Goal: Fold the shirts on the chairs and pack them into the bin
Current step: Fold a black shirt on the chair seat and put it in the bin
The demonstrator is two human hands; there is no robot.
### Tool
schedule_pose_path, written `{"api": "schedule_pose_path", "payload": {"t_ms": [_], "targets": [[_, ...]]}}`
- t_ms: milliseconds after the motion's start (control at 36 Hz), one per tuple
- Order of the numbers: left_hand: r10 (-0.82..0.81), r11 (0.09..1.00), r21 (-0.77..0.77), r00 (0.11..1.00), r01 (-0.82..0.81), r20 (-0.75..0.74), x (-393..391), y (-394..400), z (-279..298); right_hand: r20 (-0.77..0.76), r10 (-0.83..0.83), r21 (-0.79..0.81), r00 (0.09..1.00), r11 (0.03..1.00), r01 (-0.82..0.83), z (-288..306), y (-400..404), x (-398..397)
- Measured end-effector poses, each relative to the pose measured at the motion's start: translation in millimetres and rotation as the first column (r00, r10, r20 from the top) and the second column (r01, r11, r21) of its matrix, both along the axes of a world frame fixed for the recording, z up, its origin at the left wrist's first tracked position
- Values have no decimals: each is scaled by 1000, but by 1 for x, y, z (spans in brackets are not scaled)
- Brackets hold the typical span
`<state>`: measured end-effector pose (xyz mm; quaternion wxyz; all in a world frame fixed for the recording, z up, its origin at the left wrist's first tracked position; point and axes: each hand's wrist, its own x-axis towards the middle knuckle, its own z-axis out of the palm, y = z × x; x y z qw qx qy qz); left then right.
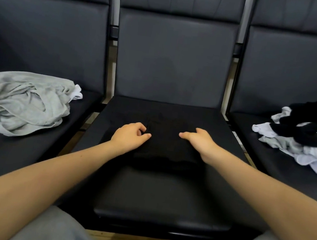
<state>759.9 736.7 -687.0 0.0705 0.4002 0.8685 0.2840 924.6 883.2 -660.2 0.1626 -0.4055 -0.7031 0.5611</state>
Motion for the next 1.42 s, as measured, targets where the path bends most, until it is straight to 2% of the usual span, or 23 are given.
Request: {"api": "schedule_pose_path", "payload": {"t_ms": [83,222,361,472,583,694,750,806,861,944,1083,1139,1250,1333,1417], "targets": [[-118,993,19,990,117,71,11,5,2,-104,-120,-166,987,981,102,9,10,13],[-212,975,94,966,200,148,22,11,9,-159,-152,-243,975,964,111,32,19,32],[-98,979,195,970,55,221,12,4,11,-216,-145,-228,965,969,95,46,18,31],[9,957,263,919,-122,393,2,-2,7,-274,-74,-152,959,988,33,61,-1,18],[32,922,306,836,-236,549,-1,-8,8,-315,94,-35,944,993,-111,66,-25,-3],[13,906,317,766,-282,643,0,-11,14,-195,269,25,943,963,-269,60,-44,-19],[7,906,313,751,-284,660,2,-13,16,-155,378,-43,913,921,-388,56,-49,-19],[1,924,288,753,-252,658,4,-15,19,-122,424,-50,897,900,-433,52,-51,-16],[-4,947,253,775,-201,632,5,-16,20,-97,387,-10,917,921,-389,45,-49,-14],[-4,969,191,766,-156,643,6,-12,22,-96,242,14,966,970,-242,33,-42,-12],[57,971,132,723,-202,689,11,-8,25,-94,38,160,995,987,-23,11,-26,-13],[78,959,139,706,-245,704,13,-9,25,-36,13,218,999,976,-5,3,-23,-15],[92,913,207,671,-352,736,16,-8,27,135,38,242,990,968,-70,-3,-26,-14],[144,884,251,742,-393,655,13,-7,28,186,63,316,981,941,-121,-3,-32,-14],[187,887,297,864,-353,468,4,-11,26,232,80,379,969,911,-165,-4,-36,-15]]}}
